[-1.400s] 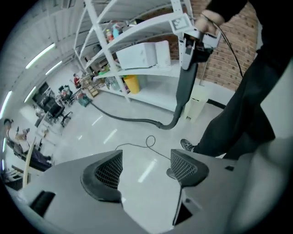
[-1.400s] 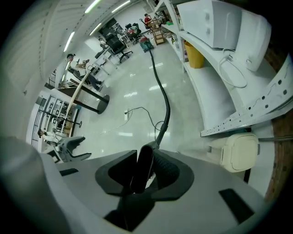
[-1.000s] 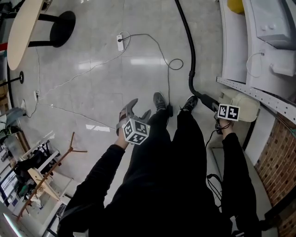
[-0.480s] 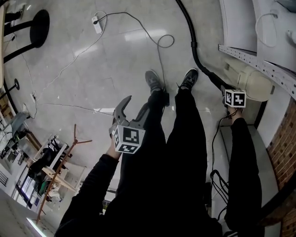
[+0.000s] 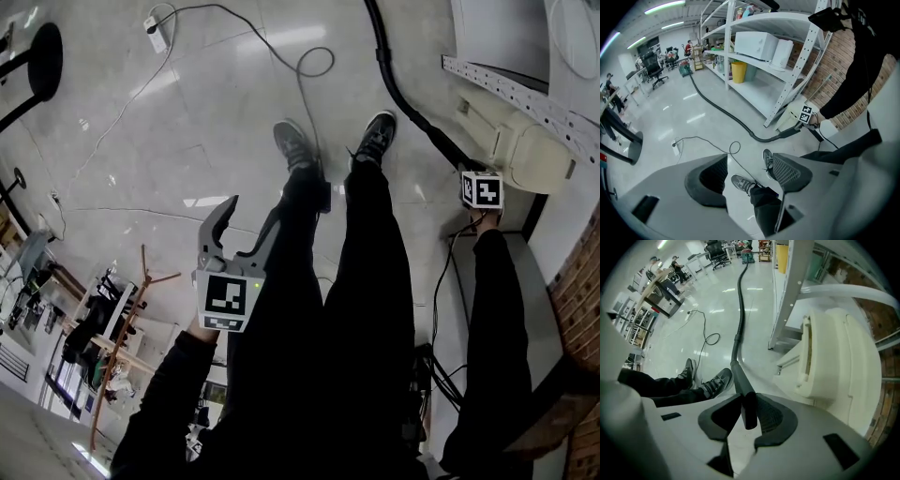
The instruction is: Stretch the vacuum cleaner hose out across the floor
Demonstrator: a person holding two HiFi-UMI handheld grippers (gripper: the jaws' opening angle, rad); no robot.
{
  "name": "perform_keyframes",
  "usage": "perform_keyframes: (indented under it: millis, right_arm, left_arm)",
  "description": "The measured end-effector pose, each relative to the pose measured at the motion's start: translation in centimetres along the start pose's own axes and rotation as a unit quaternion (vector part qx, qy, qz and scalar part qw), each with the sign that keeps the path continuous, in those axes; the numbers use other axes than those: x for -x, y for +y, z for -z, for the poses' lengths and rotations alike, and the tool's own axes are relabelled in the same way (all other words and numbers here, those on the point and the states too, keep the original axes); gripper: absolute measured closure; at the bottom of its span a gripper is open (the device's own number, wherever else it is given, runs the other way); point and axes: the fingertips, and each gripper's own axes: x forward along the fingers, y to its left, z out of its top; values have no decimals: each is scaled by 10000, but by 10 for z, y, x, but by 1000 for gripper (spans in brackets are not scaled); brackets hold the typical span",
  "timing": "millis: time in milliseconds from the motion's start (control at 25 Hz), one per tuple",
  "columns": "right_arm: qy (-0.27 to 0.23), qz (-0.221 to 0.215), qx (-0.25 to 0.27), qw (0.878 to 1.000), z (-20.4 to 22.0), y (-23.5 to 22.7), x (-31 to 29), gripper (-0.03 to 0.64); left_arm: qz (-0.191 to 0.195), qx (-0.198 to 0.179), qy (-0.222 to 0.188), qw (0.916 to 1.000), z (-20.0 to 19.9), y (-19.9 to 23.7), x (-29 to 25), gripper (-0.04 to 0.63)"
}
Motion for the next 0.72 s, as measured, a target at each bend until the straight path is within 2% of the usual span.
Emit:
perform_keyframes:
  millis: [160, 240, 320, 400, 440, 520, 640, 720]
  right_arm:
    - [-59, 437, 56, 9990, 0, -9, -3, 511]
    - [-114, 803, 72, 9967, -2, -15, 3, 506]
    - [-143, 1512, 56, 9884, -2, -29, 15, 503]
    - [-170, 2276, 113, 9735, 1, -46, 31, 503]
    - [-213, 2512, 134, 9676, 3, -51, 40, 503]
    - [-338, 2717, -25, 9618, 10, -57, 57, 503]
    - [-429, 2659, -523, 9616, 27, -58, 74, 503]
    - [-445, 2598, -614, 9627, 36, -52, 84, 503]
  left_arm:
    - [107, 75, 6, 9999, 3, -3, -13, 284]
    - [143, 64, -1, 9999, 2, -5, -15, 284]
    - [158, 67, -42, 9998, -1, -6, -15, 284]
    - [158, 100, -85, 9998, -4, -5, -15, 284]
    - [155, 117, -101, 9998, -5, -4, -15, 284]
    - [149, 139, -121, 9997, -6, -1, -15, 284]
    - [149, 169, -174, 9996, -8, 3, -14, 284]
    - [145, 183, -215, 9995, -9, 4, -11, 284]
